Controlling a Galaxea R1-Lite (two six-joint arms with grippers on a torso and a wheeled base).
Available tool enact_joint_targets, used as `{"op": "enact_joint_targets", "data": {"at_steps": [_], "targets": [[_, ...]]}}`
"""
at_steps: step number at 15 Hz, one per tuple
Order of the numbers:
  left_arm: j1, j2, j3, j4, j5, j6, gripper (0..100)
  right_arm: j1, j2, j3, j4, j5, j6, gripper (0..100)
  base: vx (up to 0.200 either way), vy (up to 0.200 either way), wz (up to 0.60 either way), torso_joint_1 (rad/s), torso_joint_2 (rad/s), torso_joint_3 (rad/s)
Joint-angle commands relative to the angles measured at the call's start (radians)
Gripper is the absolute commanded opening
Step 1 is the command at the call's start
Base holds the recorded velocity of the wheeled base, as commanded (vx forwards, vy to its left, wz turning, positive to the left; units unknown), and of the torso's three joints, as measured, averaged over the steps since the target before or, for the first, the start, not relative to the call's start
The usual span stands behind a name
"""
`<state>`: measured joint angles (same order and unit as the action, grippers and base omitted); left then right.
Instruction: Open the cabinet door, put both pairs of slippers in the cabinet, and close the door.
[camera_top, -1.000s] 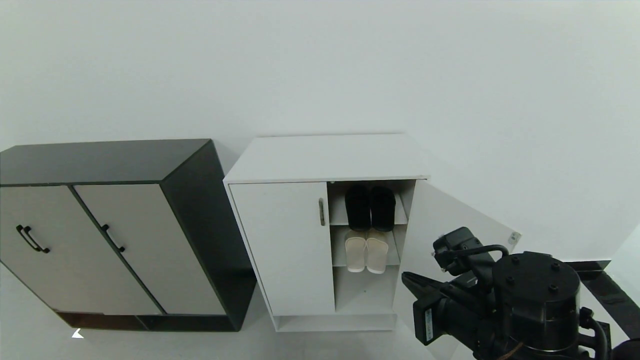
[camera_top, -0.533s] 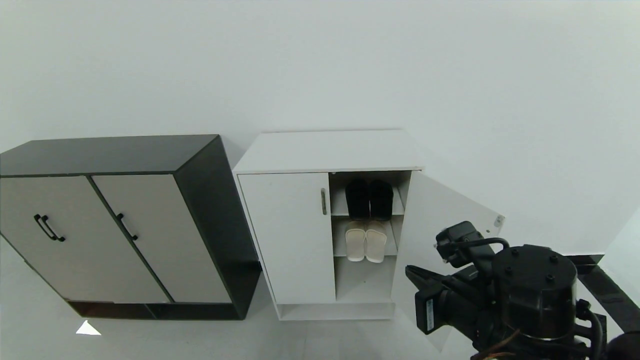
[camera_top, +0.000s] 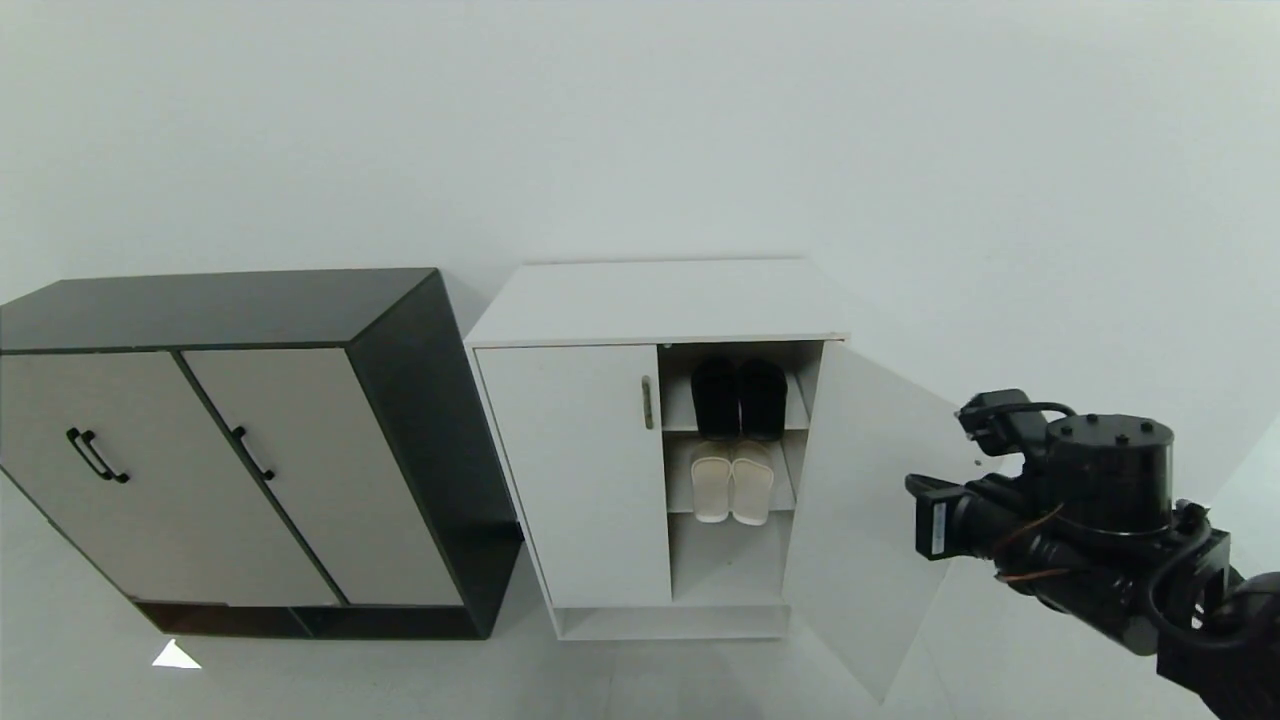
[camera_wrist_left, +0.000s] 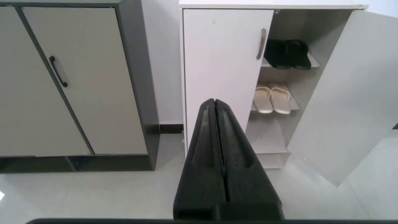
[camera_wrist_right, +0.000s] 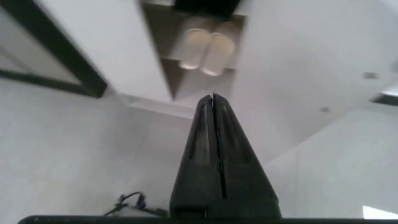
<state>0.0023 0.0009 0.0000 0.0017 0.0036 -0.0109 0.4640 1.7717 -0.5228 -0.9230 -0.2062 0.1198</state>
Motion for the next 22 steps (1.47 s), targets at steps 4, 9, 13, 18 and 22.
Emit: {"op": "enact_joint_targets", "data": {"at_steps": [4, 9, 13, 18, 22], "targets": [[0.001, 0.001, 0.000, 0.000, -0.001, -0.001, 0, -0.332, 0.101, -0.129, 0.000, 0.142, -0.012, 0, 0.000, 0.000, 0.00, 0.000, 0.00, 0.000], [0.001, 0.001, 0.000, 0.000, 0.001, -0.001, 0, -0.416, 0.166, -0.214, 0.000, 0.171, -0.012, 0, 0.000, 0.000, 0.00, 0.000, 0.00, 0.000], [0.001, 0.001, 0.000, 0.000, 0.001, -0.001, 0, -0.469, 0.276, -0.315, -0.002, 0.168, -0.015, 0, 0.000, 0.000, 0.00, 0.000, 0.00, 0.000], [0.001, 0.001, 0.000, 0.000, 0.001, -0.001, 0, -0.453, 0.319, -0.315, -0.004, 0.165, -0.014, 0, 0.000, 0.000, 0.00, 0.000, 0.00, 0.000], [0.001, 0.001, 0.000, 0.000, 0.001, -0.001, 0, -0.294, 0.253, -0.161, -0.099, 0.165, -0.015, 0, 0.000, 0.000, 0.00, 0.000, 0.00, 0.000]]}}
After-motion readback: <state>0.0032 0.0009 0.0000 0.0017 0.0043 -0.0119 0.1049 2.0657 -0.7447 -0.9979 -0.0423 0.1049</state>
